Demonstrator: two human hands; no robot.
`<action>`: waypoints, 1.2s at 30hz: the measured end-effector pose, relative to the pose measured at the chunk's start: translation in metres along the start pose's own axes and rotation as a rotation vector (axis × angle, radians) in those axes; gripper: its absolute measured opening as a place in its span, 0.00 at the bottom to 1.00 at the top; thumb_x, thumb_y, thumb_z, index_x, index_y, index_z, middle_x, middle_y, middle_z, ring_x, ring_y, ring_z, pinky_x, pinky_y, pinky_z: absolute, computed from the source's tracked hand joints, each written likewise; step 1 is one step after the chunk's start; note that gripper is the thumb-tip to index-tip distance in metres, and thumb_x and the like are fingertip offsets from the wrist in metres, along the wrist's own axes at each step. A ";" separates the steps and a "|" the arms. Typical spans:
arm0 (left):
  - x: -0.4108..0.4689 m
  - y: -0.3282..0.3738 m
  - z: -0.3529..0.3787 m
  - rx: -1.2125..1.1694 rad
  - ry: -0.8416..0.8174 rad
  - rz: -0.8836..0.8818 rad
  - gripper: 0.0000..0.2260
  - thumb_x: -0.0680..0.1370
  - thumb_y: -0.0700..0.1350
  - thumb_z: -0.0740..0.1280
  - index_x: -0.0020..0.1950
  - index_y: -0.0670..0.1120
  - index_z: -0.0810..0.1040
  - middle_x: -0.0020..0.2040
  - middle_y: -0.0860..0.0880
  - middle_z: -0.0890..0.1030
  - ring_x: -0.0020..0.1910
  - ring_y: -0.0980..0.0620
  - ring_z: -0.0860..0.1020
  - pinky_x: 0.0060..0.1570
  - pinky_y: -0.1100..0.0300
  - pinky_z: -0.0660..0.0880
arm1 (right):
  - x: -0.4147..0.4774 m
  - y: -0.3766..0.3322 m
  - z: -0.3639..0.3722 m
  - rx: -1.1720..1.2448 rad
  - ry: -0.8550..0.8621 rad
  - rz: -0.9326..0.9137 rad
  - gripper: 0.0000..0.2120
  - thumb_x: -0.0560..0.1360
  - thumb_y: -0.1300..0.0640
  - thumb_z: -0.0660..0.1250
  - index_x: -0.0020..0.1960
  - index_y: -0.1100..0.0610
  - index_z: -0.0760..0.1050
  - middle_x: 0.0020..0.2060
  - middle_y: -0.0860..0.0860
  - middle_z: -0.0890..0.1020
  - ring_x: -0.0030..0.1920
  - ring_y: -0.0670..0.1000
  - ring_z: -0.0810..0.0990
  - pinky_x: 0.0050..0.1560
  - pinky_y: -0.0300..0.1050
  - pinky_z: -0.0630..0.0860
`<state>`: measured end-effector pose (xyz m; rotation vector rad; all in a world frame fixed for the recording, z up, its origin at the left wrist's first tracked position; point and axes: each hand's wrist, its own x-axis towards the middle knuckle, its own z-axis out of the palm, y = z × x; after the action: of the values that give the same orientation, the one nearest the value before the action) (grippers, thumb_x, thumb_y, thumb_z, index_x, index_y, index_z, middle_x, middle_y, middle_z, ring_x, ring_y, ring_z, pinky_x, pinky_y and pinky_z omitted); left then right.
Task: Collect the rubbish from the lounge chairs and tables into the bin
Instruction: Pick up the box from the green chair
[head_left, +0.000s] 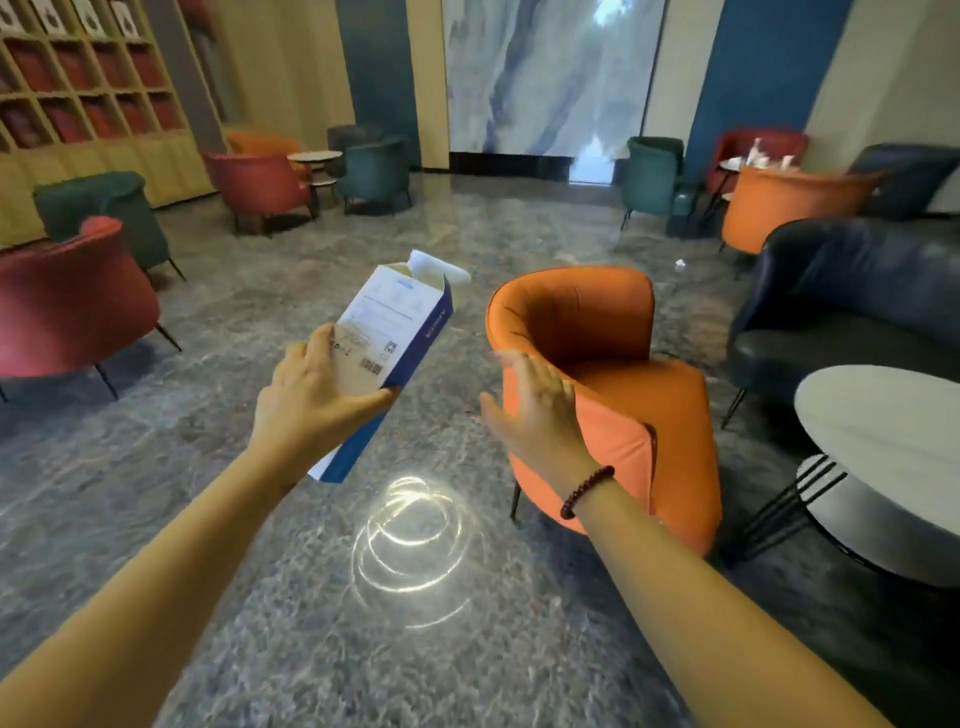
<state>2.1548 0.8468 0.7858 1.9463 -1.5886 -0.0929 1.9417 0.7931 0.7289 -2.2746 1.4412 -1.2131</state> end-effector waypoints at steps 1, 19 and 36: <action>0.023 -0.002 0.011 -0.015 -0.019 0.022 0.35 0.67 0.59 0.71 0.68 0.48 0.62 0.59 0.45 0.71 0.55 0.47 0.70 0.54 0.45 0.72 | 0.014 0.007 0.009 -0.025 0.000 0.022 0.22 0.71 0.50 0.65 0.64 0.55 0.68 0.58 0.54 0.75 0.59 0.57 0.71 0.56 0.50 0.63; 0.488 -0.012 0.183 -0.061 -0.096 0.188 0.36 0.67 0.60 0.71 0.68 0.48 0.61 0.59 0.44 0.70 0.57 0.43 0.71 0.54 0.44 0.71 | 0.455 0.197 0.134 -0.182 0.128 0.100 0.21 0.73 0.51 0.65 0.64 0.54 0.67 0.58 0.54 0.74 0.61 0.56 0.71 0.57 0.48 0.62; 0.889 -0.016 0.352 -0.204 -0.310 0.404 0.35 0.66 0.60 0.71 0.66 0.49 0.63 0.60 0.44 0.71 0.57 0.43 0.72 0.52 0.46 0.72 | 0.727 0.340 0.282 -0.301 0.198 0.405 0.22 0.74 0.50 0.64 0.66 0.54 0.64 0.61 0.53 0.72 0.63 0.55 0.68 0.59 0.50 0.60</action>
<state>2.2641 -0.1029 0.7777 1.4766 -2.0555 -0.3898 2.0576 -0.0488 0.7520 -1.9201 2.1576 -1.1797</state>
